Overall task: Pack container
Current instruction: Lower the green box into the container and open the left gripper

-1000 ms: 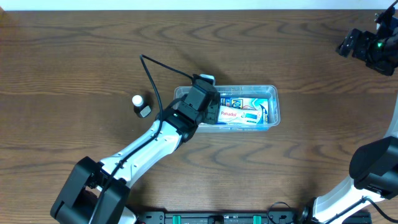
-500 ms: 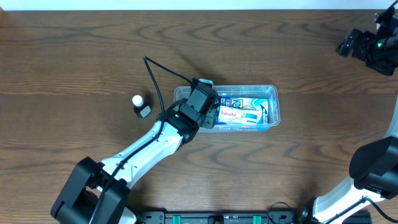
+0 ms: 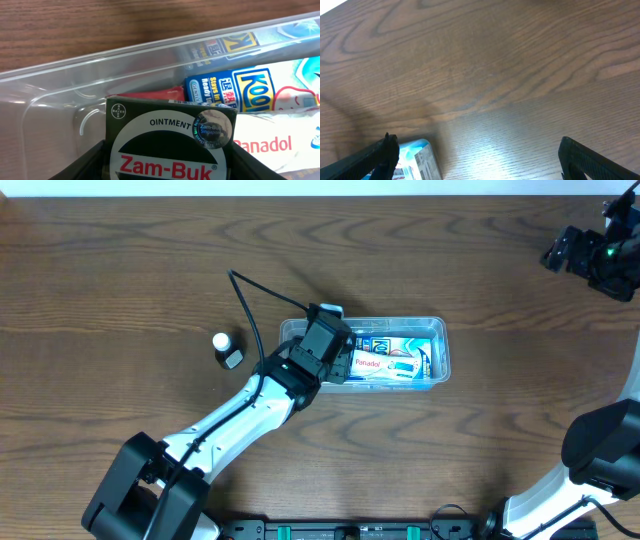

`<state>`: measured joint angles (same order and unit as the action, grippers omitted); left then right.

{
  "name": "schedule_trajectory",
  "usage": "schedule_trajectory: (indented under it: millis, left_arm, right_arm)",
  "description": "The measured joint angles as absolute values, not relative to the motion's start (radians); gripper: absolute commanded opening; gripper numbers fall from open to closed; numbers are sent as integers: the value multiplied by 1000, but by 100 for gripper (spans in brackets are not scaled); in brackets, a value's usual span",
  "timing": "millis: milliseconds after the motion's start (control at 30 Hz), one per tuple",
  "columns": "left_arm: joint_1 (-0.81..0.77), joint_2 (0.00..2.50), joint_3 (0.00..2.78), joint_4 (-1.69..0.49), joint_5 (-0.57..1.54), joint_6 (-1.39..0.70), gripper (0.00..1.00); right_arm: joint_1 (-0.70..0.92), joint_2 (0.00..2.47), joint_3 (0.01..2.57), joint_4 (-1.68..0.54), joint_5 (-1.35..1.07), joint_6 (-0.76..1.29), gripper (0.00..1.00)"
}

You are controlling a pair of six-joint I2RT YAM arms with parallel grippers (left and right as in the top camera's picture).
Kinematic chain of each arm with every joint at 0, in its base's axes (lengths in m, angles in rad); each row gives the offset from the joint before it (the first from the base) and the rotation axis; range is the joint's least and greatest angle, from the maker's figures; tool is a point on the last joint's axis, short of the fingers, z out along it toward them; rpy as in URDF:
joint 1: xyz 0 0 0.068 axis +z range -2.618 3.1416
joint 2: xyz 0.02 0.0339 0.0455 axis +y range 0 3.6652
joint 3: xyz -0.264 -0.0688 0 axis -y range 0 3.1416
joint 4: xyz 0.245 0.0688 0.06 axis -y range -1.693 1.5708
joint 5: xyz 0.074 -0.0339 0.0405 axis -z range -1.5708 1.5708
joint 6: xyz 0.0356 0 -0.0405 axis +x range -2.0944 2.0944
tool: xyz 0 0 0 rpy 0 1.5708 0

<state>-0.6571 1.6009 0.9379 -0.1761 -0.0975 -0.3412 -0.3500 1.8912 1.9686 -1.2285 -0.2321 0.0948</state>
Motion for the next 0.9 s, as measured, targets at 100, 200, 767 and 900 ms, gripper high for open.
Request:
schedule_trajectory:
  millis: [100, 200, 767, 900]
  left_arm:
    - [-662, 1601, 938, -176, -97, -342, 50]
    - [-663, 1601, 938, -175, -97, -344, 51]
    - [-663, 1601, 938, -175, -97, -348, 78]
    - [-662, 1601, 938, -168, -97, -348, 78]
  right_arm:
    - [-350, 1891, 1968, -1229, -232, 95, 99]
    - [-350, 1891, 1969, -1229, -232, 95, 99]
    - [-350, 1891, 1969, -1229, -232, 95, 99]
    - [-350, 1891, 1969, -1229, -232, 95, 99]
